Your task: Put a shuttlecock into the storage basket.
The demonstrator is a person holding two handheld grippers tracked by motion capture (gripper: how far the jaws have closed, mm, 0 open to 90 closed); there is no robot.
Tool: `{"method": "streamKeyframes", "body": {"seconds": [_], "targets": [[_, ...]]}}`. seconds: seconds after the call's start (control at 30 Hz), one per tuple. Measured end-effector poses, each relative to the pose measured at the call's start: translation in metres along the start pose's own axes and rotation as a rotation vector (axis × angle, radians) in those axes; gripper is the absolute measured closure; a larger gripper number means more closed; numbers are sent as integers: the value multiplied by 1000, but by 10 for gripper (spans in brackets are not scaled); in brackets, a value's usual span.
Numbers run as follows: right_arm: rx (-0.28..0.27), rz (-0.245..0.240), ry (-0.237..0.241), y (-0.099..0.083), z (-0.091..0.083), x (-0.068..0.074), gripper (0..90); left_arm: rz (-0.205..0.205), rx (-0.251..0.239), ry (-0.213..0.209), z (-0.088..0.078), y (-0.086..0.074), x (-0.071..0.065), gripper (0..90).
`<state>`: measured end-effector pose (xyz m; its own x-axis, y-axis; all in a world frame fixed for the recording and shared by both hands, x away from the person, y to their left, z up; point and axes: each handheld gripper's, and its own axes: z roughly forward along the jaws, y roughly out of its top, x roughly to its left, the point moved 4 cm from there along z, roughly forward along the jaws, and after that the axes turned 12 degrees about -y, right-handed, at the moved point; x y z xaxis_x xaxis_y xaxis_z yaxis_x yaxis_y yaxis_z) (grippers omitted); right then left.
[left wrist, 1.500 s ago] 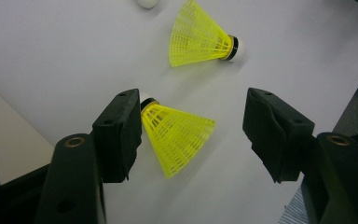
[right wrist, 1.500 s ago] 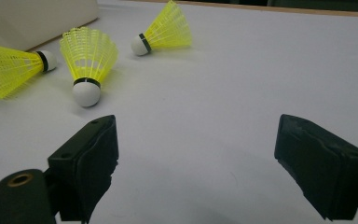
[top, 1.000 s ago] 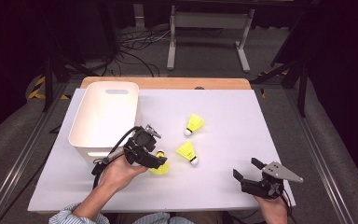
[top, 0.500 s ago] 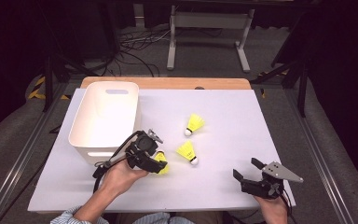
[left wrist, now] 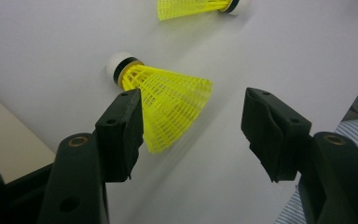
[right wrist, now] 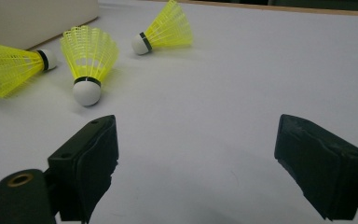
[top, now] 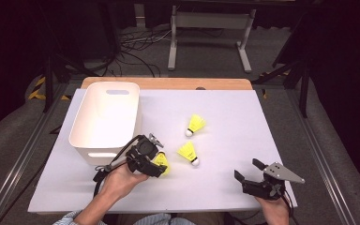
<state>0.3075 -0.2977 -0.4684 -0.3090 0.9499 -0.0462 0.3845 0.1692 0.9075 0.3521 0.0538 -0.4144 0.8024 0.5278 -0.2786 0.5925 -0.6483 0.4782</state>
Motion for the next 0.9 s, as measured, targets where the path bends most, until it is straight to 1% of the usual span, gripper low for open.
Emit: {"method": "streamKeyframes", "body": {"seconds": [0.07,0.27,0.4,0.57,0.9], "targets": [[0,-2,1,0,0,0,140,-5,7,2,1,-1,0,395],[2,-2,0,0,0,0,140,3,20,9,5,-3,0,394],[1,-3,0,0,0,0,140,-1,29,17,7,-5,0,394],[1,-4,1,0,0,0,140,-3,38,15,9,-6,0,394],[0,-4,1,0,0,0,139,-1,56,27,14,-9,1,396]]}}
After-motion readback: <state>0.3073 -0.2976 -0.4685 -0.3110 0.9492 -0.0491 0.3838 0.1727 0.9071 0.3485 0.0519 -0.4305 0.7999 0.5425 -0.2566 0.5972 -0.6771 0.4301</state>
